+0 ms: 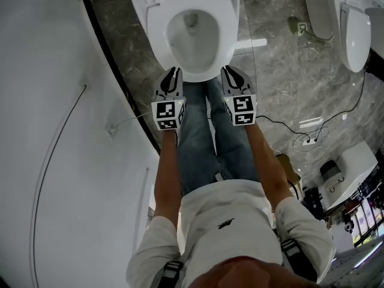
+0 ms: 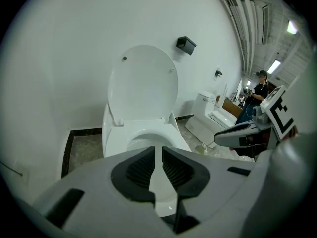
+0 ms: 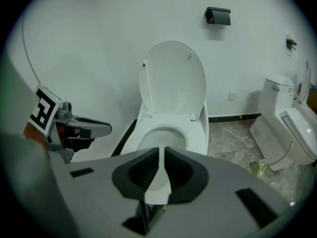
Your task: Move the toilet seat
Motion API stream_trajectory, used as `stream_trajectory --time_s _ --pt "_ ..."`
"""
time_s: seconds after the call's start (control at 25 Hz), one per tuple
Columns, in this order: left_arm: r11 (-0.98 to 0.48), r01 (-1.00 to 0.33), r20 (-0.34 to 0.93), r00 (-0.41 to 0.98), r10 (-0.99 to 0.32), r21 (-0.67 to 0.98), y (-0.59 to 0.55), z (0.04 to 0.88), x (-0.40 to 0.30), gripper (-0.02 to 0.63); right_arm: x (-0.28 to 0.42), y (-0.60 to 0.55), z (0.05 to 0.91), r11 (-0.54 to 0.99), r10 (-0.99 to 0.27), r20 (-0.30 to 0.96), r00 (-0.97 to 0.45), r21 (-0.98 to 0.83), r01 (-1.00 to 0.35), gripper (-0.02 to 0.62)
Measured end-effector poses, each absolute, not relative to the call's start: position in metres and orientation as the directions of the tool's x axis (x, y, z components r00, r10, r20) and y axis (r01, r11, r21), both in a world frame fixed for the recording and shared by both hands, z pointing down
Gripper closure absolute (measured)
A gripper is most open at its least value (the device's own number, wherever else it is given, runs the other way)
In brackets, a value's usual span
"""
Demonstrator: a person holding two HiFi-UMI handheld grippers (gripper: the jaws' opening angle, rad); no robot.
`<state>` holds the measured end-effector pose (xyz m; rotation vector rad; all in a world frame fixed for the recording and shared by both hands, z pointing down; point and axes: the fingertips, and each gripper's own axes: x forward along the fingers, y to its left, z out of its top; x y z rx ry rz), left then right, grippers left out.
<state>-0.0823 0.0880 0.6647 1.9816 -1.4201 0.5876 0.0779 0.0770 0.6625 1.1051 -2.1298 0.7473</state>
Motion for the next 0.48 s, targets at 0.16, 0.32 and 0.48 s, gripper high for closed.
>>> stream_trajectory --time_s 0.16,0.32,0.48 --pt "-0.238 -0.941 0.684 0.338 -0.647 0.240 0.099 0.684 -0.083 0.568 0.077 0.088 0.678 0.473 -0.488 0.752 -0.443 -0.199 -0.858 0.558" --pt "-0.237 -0.940 0.698 0.340 -0.630 0.244 0.104 0.701 -0.088 0.568 0.075 0.094 0.698 0.467 -0.482 0.766 -0.427 -0.188 -0.864 0.558" --pt "-0.219 -0.942 0.718 0.336 -0.610 0.255 0.114 0.719 -0.091 0.568 0.079 0.102 0.719 0.452 -0.463 0.790 -0.403 -0.180 -0.873 0.558"
